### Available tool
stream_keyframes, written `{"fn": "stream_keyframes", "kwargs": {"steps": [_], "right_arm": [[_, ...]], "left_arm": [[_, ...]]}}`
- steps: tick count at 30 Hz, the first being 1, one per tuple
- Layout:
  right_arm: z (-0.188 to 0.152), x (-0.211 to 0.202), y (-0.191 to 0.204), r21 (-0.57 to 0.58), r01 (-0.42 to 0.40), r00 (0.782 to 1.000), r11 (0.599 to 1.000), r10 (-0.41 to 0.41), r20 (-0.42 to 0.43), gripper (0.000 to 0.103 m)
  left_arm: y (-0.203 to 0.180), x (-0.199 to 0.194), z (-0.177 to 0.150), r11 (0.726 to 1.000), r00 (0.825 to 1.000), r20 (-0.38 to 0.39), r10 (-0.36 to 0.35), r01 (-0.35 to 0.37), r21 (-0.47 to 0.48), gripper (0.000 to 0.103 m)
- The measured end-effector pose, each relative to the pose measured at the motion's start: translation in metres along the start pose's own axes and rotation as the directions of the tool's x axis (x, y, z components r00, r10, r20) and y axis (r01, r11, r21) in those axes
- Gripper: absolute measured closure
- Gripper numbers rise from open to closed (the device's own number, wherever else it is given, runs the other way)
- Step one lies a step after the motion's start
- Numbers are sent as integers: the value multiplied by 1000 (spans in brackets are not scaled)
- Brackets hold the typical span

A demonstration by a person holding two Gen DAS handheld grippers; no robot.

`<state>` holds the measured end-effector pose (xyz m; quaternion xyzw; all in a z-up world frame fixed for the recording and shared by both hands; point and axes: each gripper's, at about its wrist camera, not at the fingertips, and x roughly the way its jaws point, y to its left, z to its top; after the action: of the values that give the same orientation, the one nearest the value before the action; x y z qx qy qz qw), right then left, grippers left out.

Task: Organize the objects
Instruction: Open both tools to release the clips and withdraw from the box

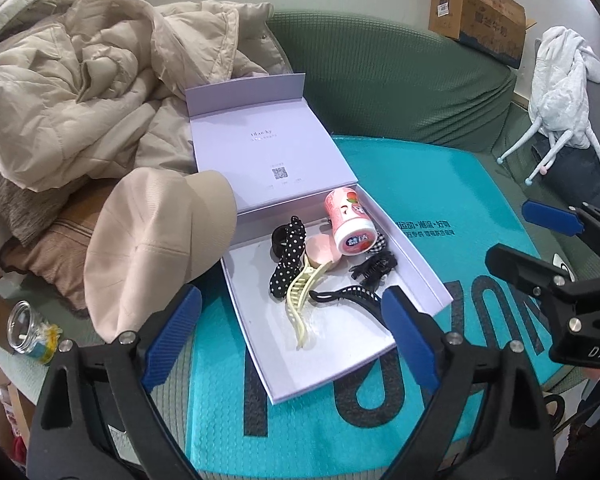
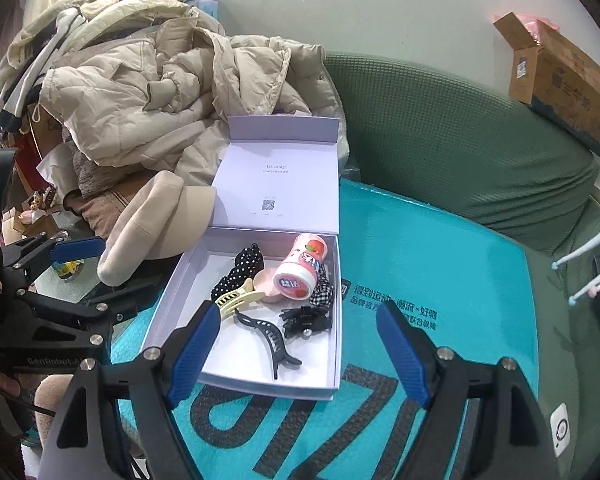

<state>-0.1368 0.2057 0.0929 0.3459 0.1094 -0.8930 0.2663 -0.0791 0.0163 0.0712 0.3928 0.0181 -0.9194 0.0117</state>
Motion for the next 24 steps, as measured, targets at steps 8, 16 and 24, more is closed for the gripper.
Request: {"fn": "stream_keyframes", "kwargs": {"steps": [8,16,24], "right_arm": [[-20,-31,1,35,-8,1000,999,8,19,17],[-43,-51,-2,80,0,1000,997,0,5,16],[-72,-63,2,98,-3,1000,995,5,-20,16]], "left_arm": [[-7,-34,-13,1000,1000,25,13,-13,3,12],[-17,-58,-30,1000,1000,24,10,-10,8,12],[-25,-65,-49,999,1000,-1,20,-20,28,12]]}}
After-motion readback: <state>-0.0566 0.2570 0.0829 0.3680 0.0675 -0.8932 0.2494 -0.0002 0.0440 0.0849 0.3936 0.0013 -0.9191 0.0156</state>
